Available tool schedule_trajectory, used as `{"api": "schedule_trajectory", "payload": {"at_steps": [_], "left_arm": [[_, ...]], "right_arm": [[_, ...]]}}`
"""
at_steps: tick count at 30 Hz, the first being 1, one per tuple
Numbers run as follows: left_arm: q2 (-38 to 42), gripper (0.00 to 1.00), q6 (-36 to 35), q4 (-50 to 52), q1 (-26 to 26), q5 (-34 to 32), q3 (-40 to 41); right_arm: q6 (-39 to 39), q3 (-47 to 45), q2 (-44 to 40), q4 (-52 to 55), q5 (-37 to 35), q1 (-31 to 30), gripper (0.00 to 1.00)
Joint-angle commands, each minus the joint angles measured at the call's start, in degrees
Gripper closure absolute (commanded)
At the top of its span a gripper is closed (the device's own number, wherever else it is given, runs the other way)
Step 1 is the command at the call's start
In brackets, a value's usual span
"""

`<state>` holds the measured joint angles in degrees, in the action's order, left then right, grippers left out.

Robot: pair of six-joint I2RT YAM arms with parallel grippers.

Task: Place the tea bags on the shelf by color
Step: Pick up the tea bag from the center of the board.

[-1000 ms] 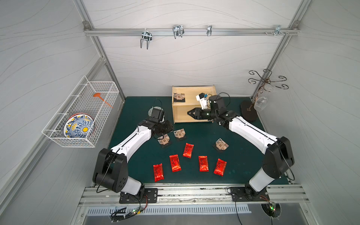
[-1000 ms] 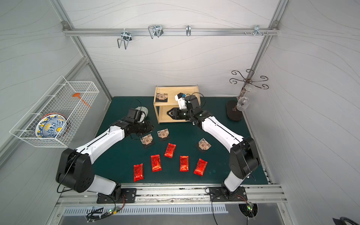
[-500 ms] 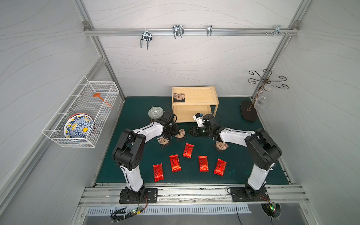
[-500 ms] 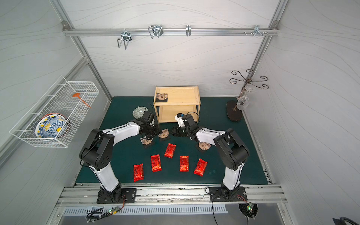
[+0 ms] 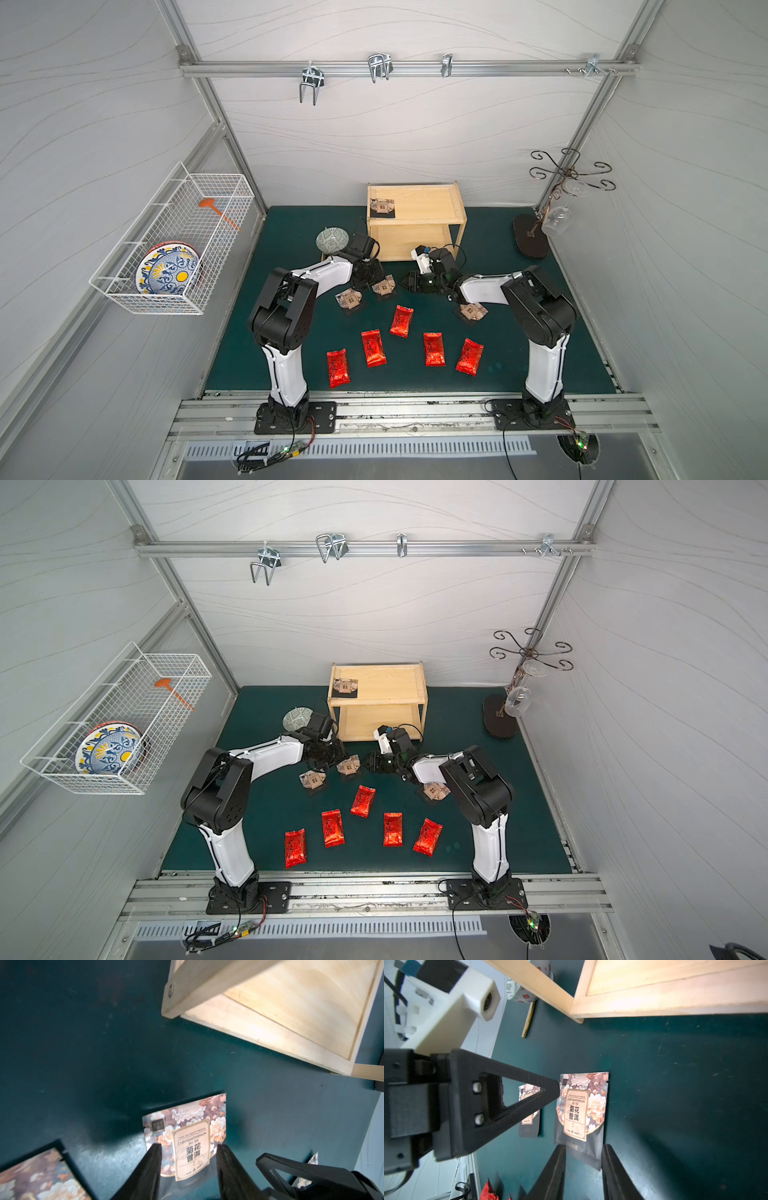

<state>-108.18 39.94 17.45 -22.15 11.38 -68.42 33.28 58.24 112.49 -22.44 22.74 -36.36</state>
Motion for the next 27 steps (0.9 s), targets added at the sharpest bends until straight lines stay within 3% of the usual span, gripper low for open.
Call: {"api": "schedule_trajectory", "payload": {"at_steps": [1,12,21,27], "left_arm": [[-1.8,0.52,0.9,-2.6,0.0,0.6,-0.9],[-3.0,0.52,1.4,-3.4,-0.2,1.3,0.3],[-2.8,0.53,1.4,-3.5,-0.2,0.9,1.2],[-2.8,0.53,1.3,-3.6,-0.3,0.8,1.4]], "right_arm": [[0.6,1.4,2.0,-1.3,0.1,0.3,0.66],[3.1,3.2,6.0,-2.3,2.1,0.1,0.65],[9.8,4.5,8.8,-4.1,6.4,0.6,0.65],[13.9,6.0,10.3,-5.4,9.1,1.2,0.78]]}}
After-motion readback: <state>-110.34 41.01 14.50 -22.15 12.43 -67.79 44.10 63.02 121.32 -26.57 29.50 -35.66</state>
